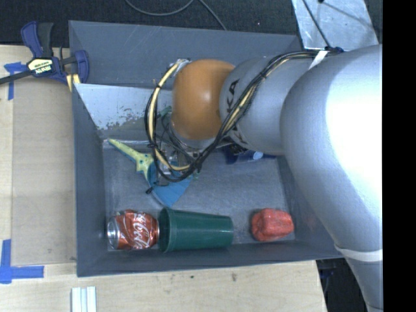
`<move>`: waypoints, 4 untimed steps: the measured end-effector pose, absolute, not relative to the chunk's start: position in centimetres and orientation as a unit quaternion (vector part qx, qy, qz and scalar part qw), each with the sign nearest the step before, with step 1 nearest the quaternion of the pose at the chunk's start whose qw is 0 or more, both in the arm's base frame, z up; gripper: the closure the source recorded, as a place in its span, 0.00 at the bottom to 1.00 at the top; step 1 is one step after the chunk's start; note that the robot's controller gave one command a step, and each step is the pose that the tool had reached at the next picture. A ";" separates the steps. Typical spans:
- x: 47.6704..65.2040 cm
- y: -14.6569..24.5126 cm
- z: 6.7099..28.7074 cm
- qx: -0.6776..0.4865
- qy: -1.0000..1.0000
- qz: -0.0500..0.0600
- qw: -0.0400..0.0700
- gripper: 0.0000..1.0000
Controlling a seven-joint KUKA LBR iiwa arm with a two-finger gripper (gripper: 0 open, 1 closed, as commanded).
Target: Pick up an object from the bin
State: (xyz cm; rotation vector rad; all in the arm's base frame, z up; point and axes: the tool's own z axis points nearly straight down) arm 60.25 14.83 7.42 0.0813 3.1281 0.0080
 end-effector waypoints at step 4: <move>60.1 14.8 15.2 0.020 1.000 0.004 0.011 1.00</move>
Offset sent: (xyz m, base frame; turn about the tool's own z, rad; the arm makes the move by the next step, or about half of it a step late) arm -0.0056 0.0090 0.1214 -0.0068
